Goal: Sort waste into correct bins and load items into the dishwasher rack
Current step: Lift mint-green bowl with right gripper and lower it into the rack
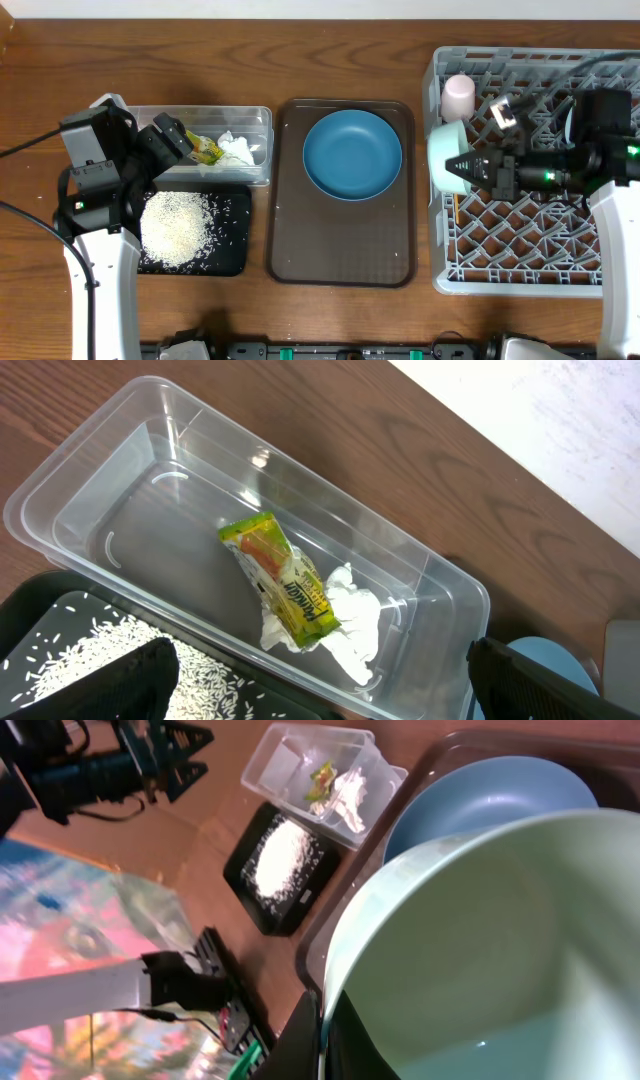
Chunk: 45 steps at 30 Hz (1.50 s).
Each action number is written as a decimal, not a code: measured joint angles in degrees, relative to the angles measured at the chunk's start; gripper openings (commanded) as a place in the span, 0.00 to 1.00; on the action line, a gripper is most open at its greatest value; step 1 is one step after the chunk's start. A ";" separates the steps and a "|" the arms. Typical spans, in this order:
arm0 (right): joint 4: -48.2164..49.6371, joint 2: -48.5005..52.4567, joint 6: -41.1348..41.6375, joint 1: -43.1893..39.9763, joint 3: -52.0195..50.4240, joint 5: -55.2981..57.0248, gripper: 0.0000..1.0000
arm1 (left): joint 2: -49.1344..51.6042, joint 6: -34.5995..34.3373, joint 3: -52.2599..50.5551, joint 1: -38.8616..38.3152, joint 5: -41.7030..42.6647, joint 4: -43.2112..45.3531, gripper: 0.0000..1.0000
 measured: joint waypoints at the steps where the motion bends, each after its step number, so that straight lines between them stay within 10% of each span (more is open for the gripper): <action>1: 0.31 0.50 -1.05 -1.22 -1.33 -0.98 0.01 | 0.00 0.00 0.00 0.00 -0.02 0.00 0.95; 25: 16.63 17.42 -6.01 -12.04 -12.59 -21.18 0.01 | 0.00 0.00 0.00 0.00 0.00 0.02 0.95; 45: 14.56 18.25 10.43 -17.35 -12.68 -3.48 0.22 | 0.00 0.00 0.00 0.00 0.00 0.02 0.95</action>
